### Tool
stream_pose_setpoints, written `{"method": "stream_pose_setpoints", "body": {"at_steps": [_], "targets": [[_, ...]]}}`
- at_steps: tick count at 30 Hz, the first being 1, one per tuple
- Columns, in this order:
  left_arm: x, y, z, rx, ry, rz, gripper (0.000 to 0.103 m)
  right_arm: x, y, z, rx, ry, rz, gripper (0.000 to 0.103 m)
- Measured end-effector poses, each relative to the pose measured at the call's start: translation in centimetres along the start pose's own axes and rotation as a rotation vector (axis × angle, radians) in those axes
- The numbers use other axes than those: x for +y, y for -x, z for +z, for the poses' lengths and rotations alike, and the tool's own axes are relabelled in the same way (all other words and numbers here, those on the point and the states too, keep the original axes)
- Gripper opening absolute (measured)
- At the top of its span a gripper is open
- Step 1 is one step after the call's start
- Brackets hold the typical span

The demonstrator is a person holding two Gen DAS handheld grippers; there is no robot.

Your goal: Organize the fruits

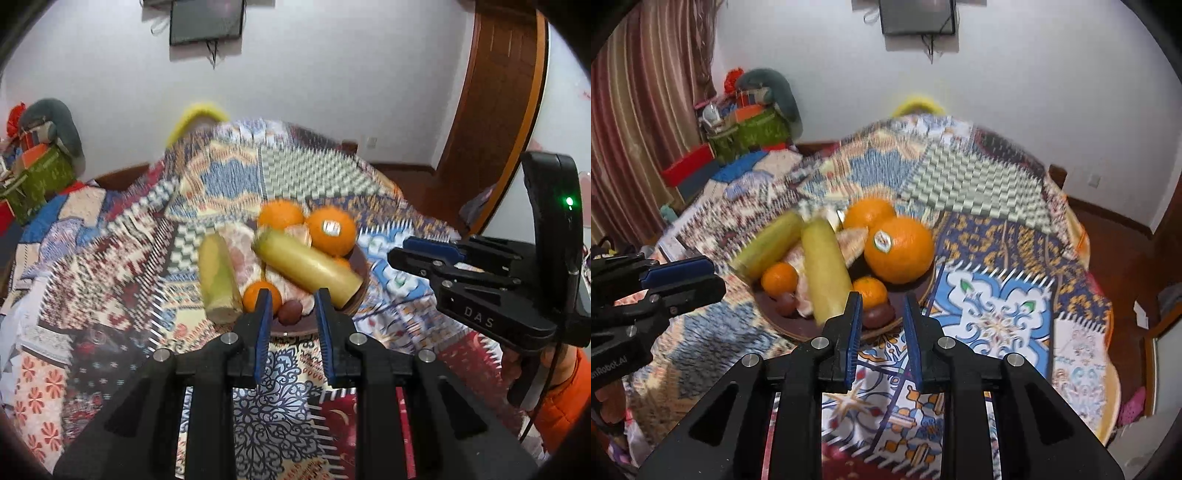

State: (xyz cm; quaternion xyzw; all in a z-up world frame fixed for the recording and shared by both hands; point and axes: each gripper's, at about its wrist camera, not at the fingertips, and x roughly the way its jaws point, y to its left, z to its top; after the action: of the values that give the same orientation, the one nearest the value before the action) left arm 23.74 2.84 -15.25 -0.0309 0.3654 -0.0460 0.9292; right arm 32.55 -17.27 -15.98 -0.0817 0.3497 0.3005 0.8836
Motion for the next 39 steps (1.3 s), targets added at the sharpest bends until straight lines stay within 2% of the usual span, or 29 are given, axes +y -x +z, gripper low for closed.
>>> {"method": "stream_pose_setpoints", "body": {"at_steps": [8, 14, 17, 19, 21, 22, 24, 28, 30, 32, 36, 39], "targets": [[-1.3, 8.2, 1.7, -0.191, -0.009, 0.037, 0.023, 2.2, 9.5, 1.6, -0.219, 0.005, 0.009, 0.020], [-2.5, 14.9, 1.7, -0.341, -0.002, 0.050, 0.023, 4.1, 16.2, 1.5, -0.398, -0.002, -0.005, 0.021], [-3.1, 17.7, 1.3, -0.408, -0.004, 0.071, 0.023, 5.1, 18.7, 1.1, -0.473, -0.002, -0.026, 0.031], [-3.4, 19.3, 1.1, -0.448, 0.000, 0.074, 0.027, 5.7, 19.5, 0.8, -0.506, 0.001, -0.037, 0.042], [-3.5, 20.7, 0.8, -0.483, 0.009, 0.078, 0.040, 6.1, 20.3, 0.6, -0.530, 0.002, -0.043, 0.047], [-3.5, 21.1, 0.7, -0.495, 0.011, 0.081, 0.043, 6.3, 20.6, 0.6, -0.538, 0.000, -0.042, 0.051], [-3.7, 22.2, 0.4, -0.525, 0.017, 0.103, 0.059, 6.6, 20.9, 0.5, -0.554, -0.001, -0.048, 0.057], [-3.6, 23.3, -0.1, -0.560, 0.020, 0.116, 0.065, 7.3, 21.1, 0.3, -0.579, 0.005, -0.081, 0.077], [-3.7, 23.5, -0.2, -0.568, 0.018, 0.126, 0.075, 7.4, 21.4, 0.1, -0.591, -0.003, -0.089, 0.085], [-3.7, 23.8, -0.5, -0.579, 0.015, 0.135, 0.082, 7.5, 21.7, -0.1, -0.603, -0.008, -0.098, 0.088], [-3.7, 24.2, -0.7, -0.587, 0.027, 0.149, 0.101, 7.8, 22.0, -0.3, -0.625, -0.018, -0.129, 0.103], [-3.7, 24.7, -1.0, -0.589, 0.036, 0.148, 0.103, 8.0, 22.1, -0.4, -0.629, -0.011, -0.149, 0.103]]}}
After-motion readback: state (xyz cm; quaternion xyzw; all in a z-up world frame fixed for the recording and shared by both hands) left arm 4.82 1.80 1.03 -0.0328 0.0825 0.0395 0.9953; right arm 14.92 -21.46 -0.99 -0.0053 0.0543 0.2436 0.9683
